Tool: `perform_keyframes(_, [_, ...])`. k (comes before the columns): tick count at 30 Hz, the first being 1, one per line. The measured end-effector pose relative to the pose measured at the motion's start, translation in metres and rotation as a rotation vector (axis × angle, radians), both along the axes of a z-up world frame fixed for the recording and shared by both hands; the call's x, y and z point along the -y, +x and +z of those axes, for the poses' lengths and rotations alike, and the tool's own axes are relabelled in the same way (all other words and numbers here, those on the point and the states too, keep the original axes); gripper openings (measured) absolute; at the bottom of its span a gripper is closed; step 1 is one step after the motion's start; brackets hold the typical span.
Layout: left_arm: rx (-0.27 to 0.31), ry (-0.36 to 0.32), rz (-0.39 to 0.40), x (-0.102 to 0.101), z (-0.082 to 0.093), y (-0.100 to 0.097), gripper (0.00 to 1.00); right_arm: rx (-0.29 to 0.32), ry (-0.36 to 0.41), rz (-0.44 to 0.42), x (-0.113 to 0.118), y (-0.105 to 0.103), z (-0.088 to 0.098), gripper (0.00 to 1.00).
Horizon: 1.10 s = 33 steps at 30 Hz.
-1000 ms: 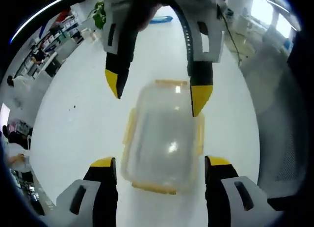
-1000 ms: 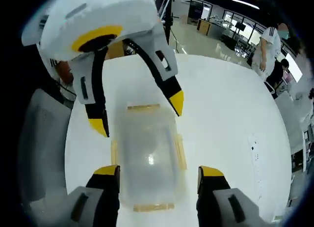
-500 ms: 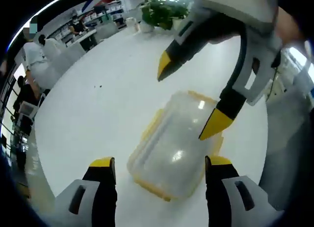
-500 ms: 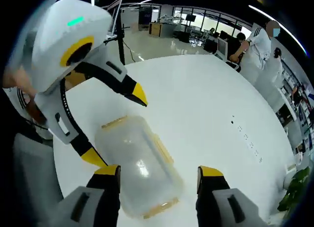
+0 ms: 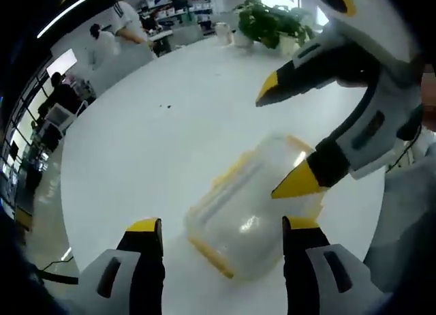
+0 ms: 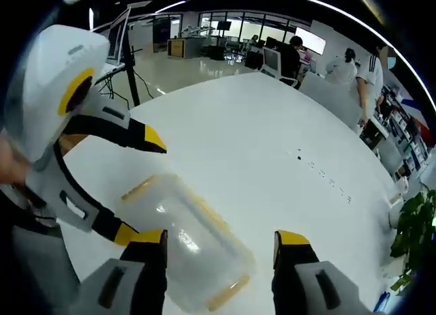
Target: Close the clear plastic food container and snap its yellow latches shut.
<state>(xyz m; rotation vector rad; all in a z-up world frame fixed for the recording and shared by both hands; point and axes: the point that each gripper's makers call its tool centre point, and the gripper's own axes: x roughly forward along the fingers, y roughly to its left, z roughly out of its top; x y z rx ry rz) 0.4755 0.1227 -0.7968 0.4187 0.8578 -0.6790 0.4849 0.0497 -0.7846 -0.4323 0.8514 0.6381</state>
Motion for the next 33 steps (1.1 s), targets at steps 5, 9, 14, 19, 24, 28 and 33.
perform_keyframes(5, [0.013, -0.070, 0.073, -0.001, 0.000, 0.001, 0.70, 0.045, 0.055, -0.071, 0.006, 0.002, 0.007, 0.61])
perform_keyframes(9, [0.000, -0.098, 0.105, 0.000, -0.007, -0.004, 0.71, 0.029, 0.081, -0.110, 0.010, -0.001, -0.001, 0.62])
perform_keyframes(14, [0.010, -0.181, 0.166, 0.001, -0.003, -0.001, 0.69, 0.049, 0.180, -0.202, 0.013, -0.001, 0.002, 0.63])
perform_keyframes(19, [0.019, -0.264, 0.232, -0.001, 0.001, 0.000, 0.69, 0.051, 0.230, -0.246, 0.021, -0.005, -0.002, 0.62])
perform_keyframes(24, [-0.018, -0.373, 0.322, -0.001, -0.003, -0.001, 0.70, 0.040, 0.347, -0.311, 0.025, -0.010, -0.004, 0.63])
perform_keyframes(28, [-0.041, -0.390, 0.350, -0.005, -0.013, -0.006, 0.72, 0.021, 0.408, -0.366, 0.028, -0.012, -0.011, 0.63])
perform_keyframes(33, [-0.102, -0.529, 0.488, -0.010, -0.018, -0.006, 0.70, -0.069, 0.491, -0.471, 0.032, -0.018, -0.026, 0.62])
